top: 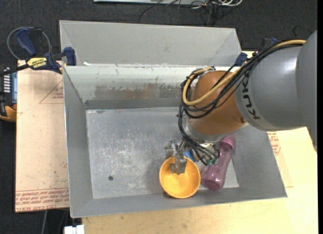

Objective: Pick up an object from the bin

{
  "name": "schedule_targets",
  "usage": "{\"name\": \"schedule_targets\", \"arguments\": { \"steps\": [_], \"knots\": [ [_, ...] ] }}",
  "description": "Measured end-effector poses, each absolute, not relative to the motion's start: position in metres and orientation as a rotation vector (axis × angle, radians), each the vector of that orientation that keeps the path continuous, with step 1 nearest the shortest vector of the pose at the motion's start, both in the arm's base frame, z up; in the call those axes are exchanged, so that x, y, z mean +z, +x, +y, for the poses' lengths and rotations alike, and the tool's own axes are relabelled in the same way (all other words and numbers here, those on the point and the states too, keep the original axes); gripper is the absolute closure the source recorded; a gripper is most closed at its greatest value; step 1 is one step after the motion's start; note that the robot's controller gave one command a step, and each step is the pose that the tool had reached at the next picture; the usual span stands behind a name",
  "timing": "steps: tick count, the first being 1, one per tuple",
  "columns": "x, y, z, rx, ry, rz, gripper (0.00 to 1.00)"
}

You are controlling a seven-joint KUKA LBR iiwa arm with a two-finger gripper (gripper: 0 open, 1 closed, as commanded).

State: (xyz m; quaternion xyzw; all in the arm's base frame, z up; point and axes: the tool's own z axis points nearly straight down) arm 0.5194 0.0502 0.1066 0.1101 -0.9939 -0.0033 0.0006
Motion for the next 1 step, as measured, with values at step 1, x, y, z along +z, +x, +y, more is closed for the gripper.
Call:
{"name": "schedule_targets", "arguments": {
  "steps": [1],
  "knots": [
    [0.1612, 0.5198, 0.0506, -0.011, 0.345, -3.121, 1.00]
  ]
}}
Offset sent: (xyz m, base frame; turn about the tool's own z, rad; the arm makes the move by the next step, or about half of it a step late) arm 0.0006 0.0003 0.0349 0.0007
